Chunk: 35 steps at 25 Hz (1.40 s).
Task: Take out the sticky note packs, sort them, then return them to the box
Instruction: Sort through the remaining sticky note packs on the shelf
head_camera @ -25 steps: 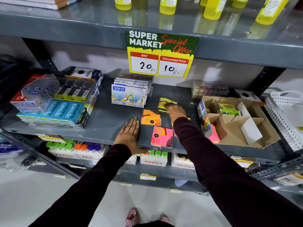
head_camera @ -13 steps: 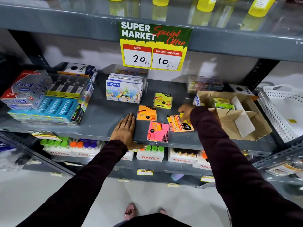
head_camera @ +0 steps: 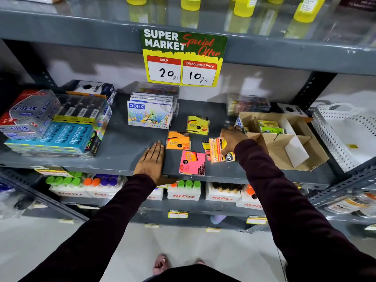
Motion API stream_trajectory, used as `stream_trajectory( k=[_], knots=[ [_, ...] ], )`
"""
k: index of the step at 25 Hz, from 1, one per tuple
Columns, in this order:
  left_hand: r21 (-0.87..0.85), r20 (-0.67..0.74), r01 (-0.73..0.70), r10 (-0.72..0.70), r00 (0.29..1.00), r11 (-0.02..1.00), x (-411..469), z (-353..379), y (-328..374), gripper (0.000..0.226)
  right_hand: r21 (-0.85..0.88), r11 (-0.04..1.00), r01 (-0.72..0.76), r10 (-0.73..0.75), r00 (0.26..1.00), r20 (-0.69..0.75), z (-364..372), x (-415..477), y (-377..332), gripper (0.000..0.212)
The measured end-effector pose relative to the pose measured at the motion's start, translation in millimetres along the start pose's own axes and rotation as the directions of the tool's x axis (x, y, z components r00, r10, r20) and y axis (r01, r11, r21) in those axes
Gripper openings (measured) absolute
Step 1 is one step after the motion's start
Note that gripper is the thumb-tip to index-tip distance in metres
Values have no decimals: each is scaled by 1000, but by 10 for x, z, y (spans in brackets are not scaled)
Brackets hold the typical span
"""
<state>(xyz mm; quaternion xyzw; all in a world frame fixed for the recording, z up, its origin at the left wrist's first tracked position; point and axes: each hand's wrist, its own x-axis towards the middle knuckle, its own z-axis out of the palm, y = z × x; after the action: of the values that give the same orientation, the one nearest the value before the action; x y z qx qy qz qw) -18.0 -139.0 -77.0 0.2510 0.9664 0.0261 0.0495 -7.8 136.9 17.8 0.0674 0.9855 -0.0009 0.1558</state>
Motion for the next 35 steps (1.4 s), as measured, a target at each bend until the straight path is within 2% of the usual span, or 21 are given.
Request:
stream_trajectory(
  k=[6, 8, 9, 12, 15, 17, 20, 25, 27, 29, 32, 35],
  knots=[
    [18, -11, 11, -11, 1000, 1000, -15, 5, -5, 136, 122, 989, 87, -92, 995, 41, -314, -67, -107, 32],
    [27, -12, 3, -3, 1000, 1000, -13, 9, -8, 135, 146, 981, 124, -123, 992, -17, -398, -60, -237, 12],
    [24, -10, -2, 2, 1000, 1000, -14, 10, -9, 133, 147, 980, 137, -126, 989, -83, -405, -49, -336, 9],
    [10, -19, -4, 4, 1000, 1000, -27, 12, -6, 129, 149, 975, 167, -121, 953, -278, -220, 28, -711, 33],
    [-4, -26, 6, -6, 1000, 1000, -28, -4, 1, 131, 40, 969, 243, -212, 905, -370, 153, 124, -1050, 50],
    [-23, -22, 11, -11, 1000, 1000, -22, -12, 3, 134, -10, 961, 278, -266, 906, -328, 373, 222, -1160, 53],
    [-14, -16, 7, -7, 1000, 1000, -11, -11, 10, 136, -17, 961, 275, -270, 928, -258, 527, 304, -1150, 49],
    [-8, -35, -8, 8, 999, 1000, -10, 19, 5, 132, -10, 907, 421, -411, 881, -234, 462, 282, -997, 46],
    [-10, -30, 0, -1, 1000, 1000, -6, 8, 7, 134, 133, 924, 359, -318, 913, -256, 360, 249, -833, 45],
    [-13, -31, 3, -3, 1000, 1000, -6, 4, 12, 135, 203, 956, 212, -183, 971, -155, 252, 272, -534, 51],
    [-14, -41, -8, 8, 999, 1000, -14, 15, 11, 132, 38, 999, 37, -42, 988, 146, 162, 265, -154, 76],
    [7, -41, -3, 3, 999, 1000, -22, 6, 13, 133, -19, 999, 26, -22, 982, 186, 126, 204, -100, 80]
  ],
)
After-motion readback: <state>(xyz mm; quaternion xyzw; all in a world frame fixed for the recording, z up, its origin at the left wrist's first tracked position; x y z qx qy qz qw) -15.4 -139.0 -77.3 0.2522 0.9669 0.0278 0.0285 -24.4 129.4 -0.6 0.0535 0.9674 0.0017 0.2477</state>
